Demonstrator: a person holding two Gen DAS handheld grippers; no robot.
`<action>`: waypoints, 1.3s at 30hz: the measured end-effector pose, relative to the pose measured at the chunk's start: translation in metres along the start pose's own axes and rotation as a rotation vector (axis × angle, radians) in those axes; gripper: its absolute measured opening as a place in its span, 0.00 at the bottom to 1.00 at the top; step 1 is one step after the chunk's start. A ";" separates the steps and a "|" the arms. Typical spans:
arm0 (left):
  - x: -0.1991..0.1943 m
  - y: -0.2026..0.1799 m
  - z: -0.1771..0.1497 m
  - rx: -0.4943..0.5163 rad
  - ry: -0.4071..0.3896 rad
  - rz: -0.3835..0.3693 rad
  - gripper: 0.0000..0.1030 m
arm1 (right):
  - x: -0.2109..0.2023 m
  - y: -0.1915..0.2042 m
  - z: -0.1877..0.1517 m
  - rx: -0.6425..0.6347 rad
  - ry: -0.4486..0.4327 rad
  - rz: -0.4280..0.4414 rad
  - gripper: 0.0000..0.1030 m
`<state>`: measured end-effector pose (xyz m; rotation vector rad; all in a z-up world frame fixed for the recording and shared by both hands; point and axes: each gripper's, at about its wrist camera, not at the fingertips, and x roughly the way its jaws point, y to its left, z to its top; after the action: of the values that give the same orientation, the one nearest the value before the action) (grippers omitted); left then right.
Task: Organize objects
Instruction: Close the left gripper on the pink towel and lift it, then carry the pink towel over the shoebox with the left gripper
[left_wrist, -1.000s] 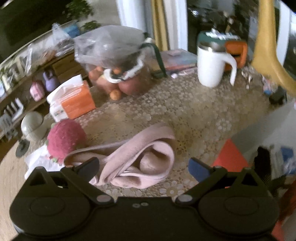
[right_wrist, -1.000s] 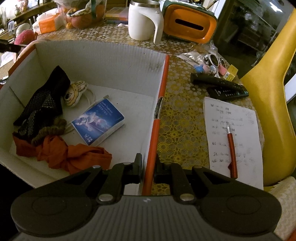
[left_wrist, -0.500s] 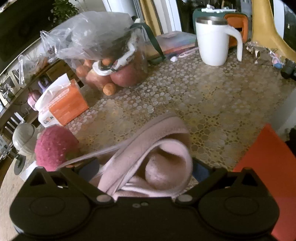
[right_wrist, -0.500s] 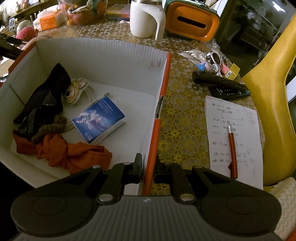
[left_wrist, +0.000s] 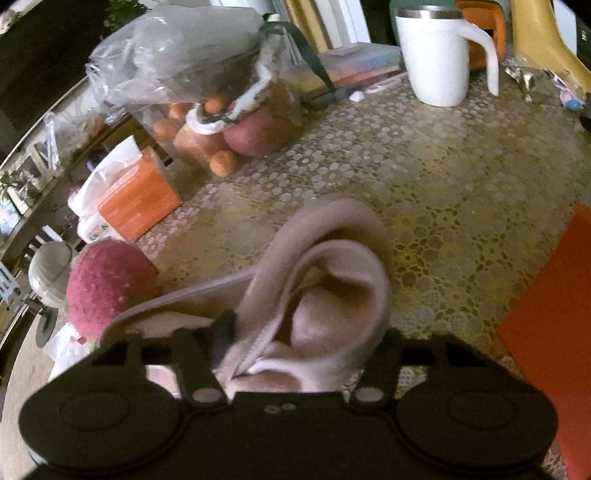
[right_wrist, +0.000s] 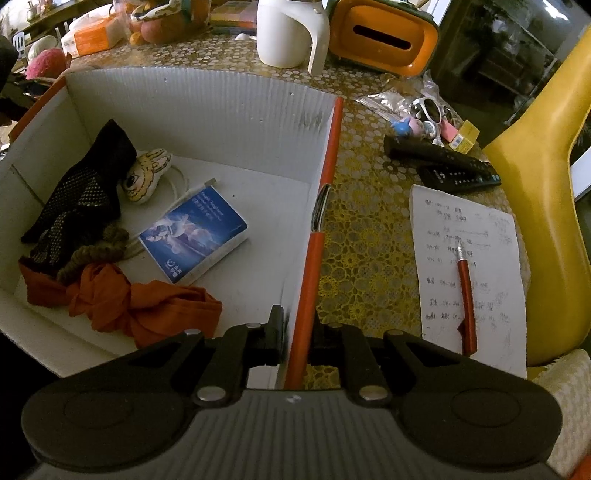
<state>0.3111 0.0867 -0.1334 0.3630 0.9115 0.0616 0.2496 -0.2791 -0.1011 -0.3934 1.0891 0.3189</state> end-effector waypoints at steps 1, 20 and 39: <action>-0.002 0.001 0.000 -0.006 -0.004 0.002 0.40 | 0.000 0.000 0.000 0.001 -0.001 -0.002 0.11; -0.103 0.039 0.011 -0.143 -0.092 -0.016 0.13 | 0.007 0.003 0.000 0.014 0.000 -0.020 0.11; -0.222 0.012 0.025 -0.112 -0.223 -0.123 0.13 | 0.006 0.004 -0.005 0.019 -0.037 -0.031 0.11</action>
<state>0.1956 0.0455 0.0535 0.2041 0.7043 -0.0406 0.2469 -0.2777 -0.1088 -0.3861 1.0478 0.2870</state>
